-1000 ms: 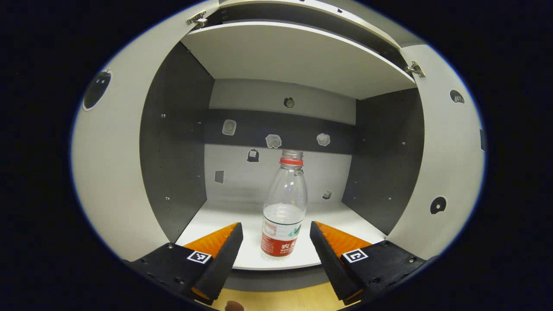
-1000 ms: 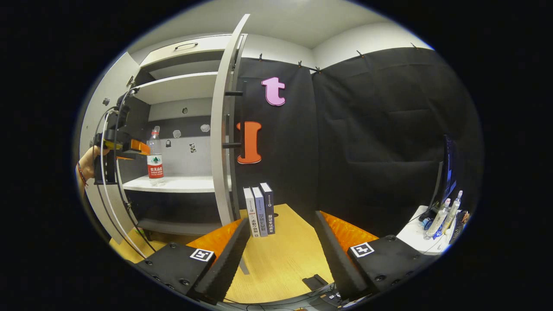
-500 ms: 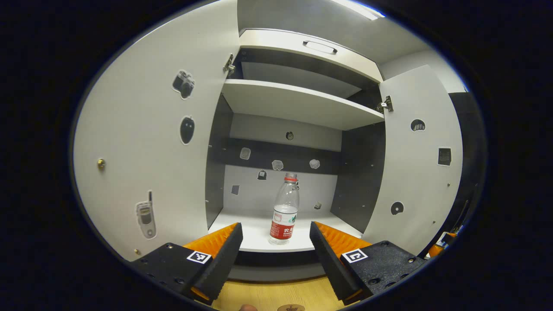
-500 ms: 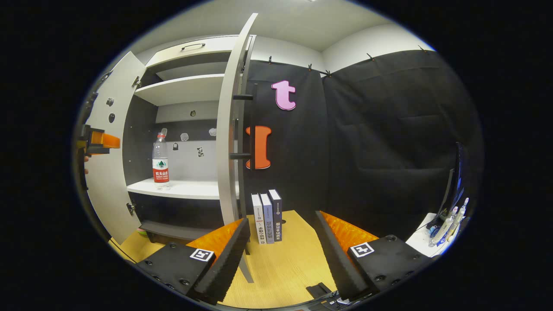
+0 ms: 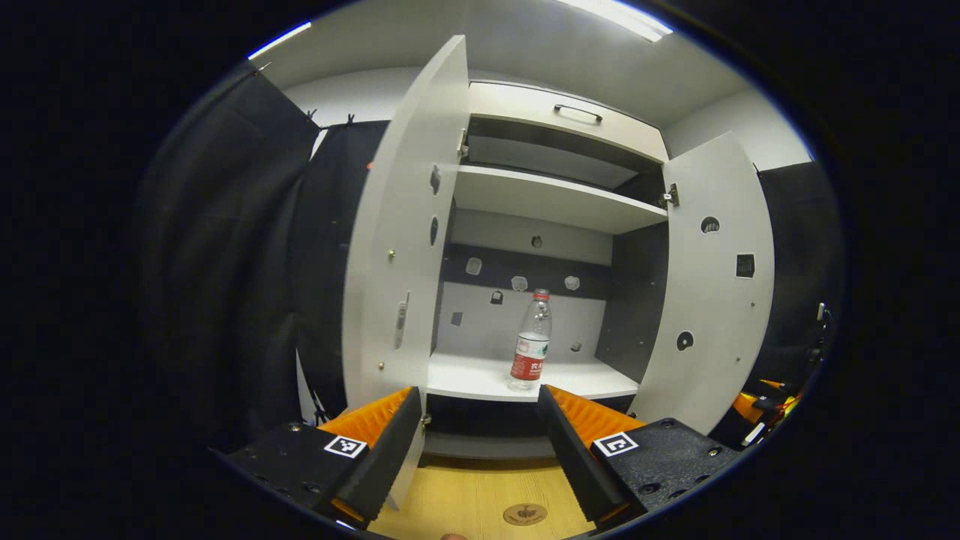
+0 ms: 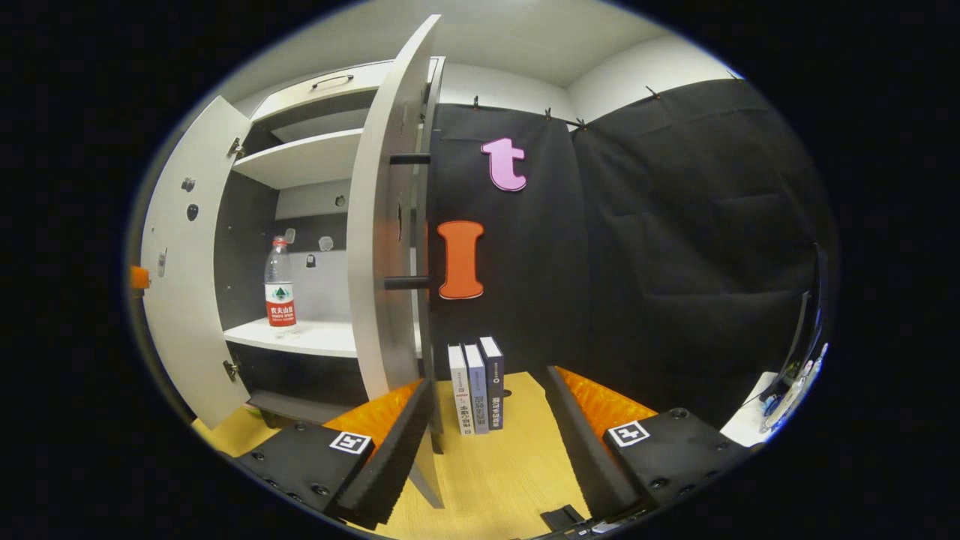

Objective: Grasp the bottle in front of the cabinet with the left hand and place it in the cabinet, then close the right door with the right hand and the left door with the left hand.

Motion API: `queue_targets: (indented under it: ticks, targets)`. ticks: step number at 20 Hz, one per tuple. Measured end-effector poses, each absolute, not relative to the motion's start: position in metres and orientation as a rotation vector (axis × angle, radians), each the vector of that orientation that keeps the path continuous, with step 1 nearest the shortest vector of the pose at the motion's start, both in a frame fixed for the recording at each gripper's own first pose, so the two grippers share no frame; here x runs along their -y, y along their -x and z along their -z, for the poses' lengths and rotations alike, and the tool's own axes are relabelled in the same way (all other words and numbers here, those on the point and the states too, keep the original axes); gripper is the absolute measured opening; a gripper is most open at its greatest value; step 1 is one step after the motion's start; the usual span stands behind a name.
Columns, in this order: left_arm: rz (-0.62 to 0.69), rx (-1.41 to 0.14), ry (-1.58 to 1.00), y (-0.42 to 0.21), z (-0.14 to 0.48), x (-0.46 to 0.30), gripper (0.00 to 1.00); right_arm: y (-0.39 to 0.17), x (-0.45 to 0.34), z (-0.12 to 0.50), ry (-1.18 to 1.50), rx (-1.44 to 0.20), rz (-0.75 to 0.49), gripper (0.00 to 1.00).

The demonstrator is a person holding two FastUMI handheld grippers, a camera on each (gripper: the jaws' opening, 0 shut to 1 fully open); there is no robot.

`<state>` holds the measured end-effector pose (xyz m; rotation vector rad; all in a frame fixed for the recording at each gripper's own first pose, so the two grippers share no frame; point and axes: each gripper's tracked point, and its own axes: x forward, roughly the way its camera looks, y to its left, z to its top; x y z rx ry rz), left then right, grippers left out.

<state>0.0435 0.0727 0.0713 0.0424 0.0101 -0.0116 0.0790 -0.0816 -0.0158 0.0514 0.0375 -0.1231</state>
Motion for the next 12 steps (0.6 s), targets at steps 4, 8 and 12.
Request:
queue_targets:
  ticks: [4,8,12]
  targets:
    - [-0.056,0.001,-0.04,-0.013,-0.07,-0.096,0.95,-0.079,0.075,0.018,-0.057,-0.043,0.137,0.97]
    - [-0.071,0.021,-0.013,0.006,-0.074,-0.106,0.95,-0.085,0.069,0.014,0.008,-0.044,0.127,0.97]
    - [-0.026,0.032,0.004,0.008,-0.075,-0.094,0.95,-0.08,0.051,0.011,-0.008,-0.033,0.114,0.97]
